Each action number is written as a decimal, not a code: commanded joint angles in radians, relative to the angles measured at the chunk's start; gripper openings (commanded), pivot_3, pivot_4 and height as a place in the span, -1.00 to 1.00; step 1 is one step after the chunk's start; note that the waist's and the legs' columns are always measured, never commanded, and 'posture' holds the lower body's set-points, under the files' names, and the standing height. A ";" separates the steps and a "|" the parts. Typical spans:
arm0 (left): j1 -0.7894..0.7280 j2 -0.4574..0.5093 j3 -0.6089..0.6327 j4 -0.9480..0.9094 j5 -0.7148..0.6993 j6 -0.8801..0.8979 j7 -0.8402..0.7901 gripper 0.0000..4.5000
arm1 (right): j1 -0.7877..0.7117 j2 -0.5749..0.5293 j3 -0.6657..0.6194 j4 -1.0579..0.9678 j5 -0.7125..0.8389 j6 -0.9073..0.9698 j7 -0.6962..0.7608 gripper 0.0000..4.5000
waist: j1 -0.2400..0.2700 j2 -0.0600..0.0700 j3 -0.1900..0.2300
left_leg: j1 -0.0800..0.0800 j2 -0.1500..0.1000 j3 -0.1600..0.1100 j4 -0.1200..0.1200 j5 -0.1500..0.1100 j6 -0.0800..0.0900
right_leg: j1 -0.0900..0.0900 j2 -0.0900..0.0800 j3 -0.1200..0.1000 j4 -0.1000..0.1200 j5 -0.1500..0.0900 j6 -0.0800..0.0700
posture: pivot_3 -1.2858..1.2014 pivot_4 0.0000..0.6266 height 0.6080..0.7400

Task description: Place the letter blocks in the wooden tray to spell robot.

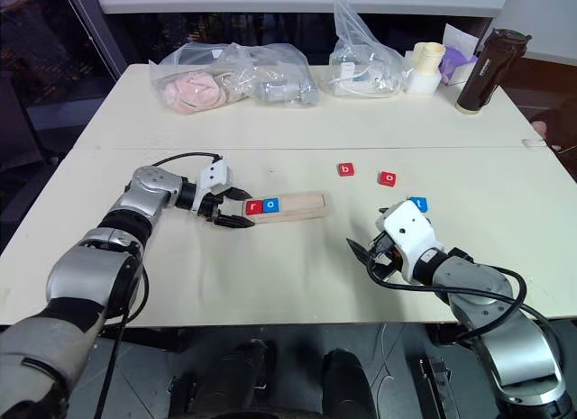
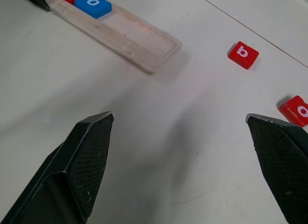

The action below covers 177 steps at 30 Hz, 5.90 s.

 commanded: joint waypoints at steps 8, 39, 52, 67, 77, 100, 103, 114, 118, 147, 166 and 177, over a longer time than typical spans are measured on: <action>0.145 -0.068 -0.133 -0.278 0.044 0.060 -0.005 0.39 | -0.025 0.020 0.022 0.010 -0.028 -0.048 -0.012 1.00 | 0.001 0.002 -0.001 | 0.000 -0.001 0.000 0.005 -0.002 0.003 | 0.004 -0.001 0.000 -0.001 0.000 0.001 | 0.03 -0.52 0.77; 0.477 -0.065 -0.292 -1.130 -0.030 0.775 0.213 0.39 | -0.005 0.038 0.024 -0.008 -0.051 -0.043 -0.018 1.00 | -0.001 0.005 -0.003 | 0.000 -0.001 -0.001 0.005 -0.004 0.004 | 0.004 -0.004 0.001 -0.003 -0.002 -0.002 | 0.03 -0.52 0.77; 0.516 -0.018 -0.302 -1.189 -0.072 0.818 0.277 0.99 | -0.028 0.035 0.033 0.006 -0.049 -0.039 -0.009 1.00 | -0.003 0.006 -0.004 | 0.000 -0.001 -0.001 0.004 -0.005 0.002 | 0.004 -0.005 0.002 -0.004 -0.002 -0.002 | 0.03 -0.52 0.77; 0.630 0.255 -0.026 -1.423 -0.437 1.030 0.158 0.99 | -0.362 0.222 0.076 0.279 -0.091 0.052 -0.172 1.00 | -0.052 0.007 -0.003 | 0.000 0.000 -0.001 -0.005 -0.002 0.002 | -0.004 -0.002 0.004 -0.003 -0.001 -0.004 | 0.03 -0.52 0.77; 0.673 0.224 0.124 -1.552 -0.626 1.021 0.285 0.99 | -0.734 0.455 0.110 0.817 -0.179 0.028 -0.368 1.00 | -0.055 0.007 -0.003 | 0.000 -0.001 -0.001 -0.011 0.001 -0.002 | -0.007 -0.002 0.005 -0.002 0.001 -0.002 | 0.03 -0.52 0.77; 0.831 0.218 0.109 -1.721 -0.697 1.031 0.536 1.00 | -1.058 0.572 0.050 1.570 -0.201 -0.267 -0.463 -0.11 | -0.059 0.007 -0.002 | 0.004 0.002 0.002 -0.013 0.003 -0.006 | -0.009 0.007 0.012 0.000 0.003 -0.006 | 0.03 -0.52 0.77; 0.831 0.226 0.112 -1.714 -0.704 1.025 0.536 1.00 | -1.046 0.570 0.043 1.551 -0.198 -0.247 -0.470 -0.47 | -0.059 0.007 -0.002 | 0.004 0.003 0.002 -0.013 0.003 -0.006 | -0.009 0.007 0.012 0.000 0.003 -0.006 | 0.03 -0.52 0.77; 0.797 0.228 0.081 -1.680 -0.706 1.006 0.514 1.00 | -0.683 0.422 0.031 0.474 -0.146 0.449 -0.422 -0.47 | -0.052 0.008 -0.002 | 0.002 0.002 0.001 -0.015 0.003 -0.006 | -0.011 0.006 0.012 0.000 0.003 -0.006 | 0.03 -0.52 0.77; 0.782 0.241 0.060 -1.656 -0.710 0.991 0.473 1.00 | -0.543 0.356 -0.060 0.113 -0.105 0.788 -0.381 -0.47 | -0.052 0.008 -0.002 | 0.003 0.003 0.001 -0.016 0.003 -0.006 | -0.012 0.007 0.012 0.000 0.001 -0.010 | 0.03 -0.52 0.77; 0.712 0.271 0.023 -1.576 -0.696 0.944 0.412 1.00 | -0.355 0.267 -0.022 -0.012 -0.028 0.812 -0.274 0.98 | -0.049 0.008 -0.002 | 0.002 0.003 0.001 -0.017 0.003 -0.006 | -0.011 0.005 0.012 -0.004 0.000 -0.012 | 0.03 -0.52 0.77; 0.692 0.250 -0.013 -1.545 -0.676 0.903 0.400 1.00 | -0.310 -0.273 0.177 0.533 -0.018 -0.225 0.519 0.98 | -0.049 0.006 0.000 | 0.002 0.002 0.001 -0.012 0.001 -0.004 | -0.007 0.002 0.011 -0.005 -0.001 -0.010 | 0.03 -0.52 0.77; 0.696 0.232 -0.024 -1.566 -0.678 0.910 0.422 1.00 | -0.395 -0.265 0.245 0.792 -0.085 -0.369 0.648 0.98 | -0.033 0.006 0.000 | 0.002 0.002 0.001 -0.012 0.001 -0.003 | -0.007 0.001 0.011 -0.005 -0.001 -0.010 | 0.03 -0.52 0.77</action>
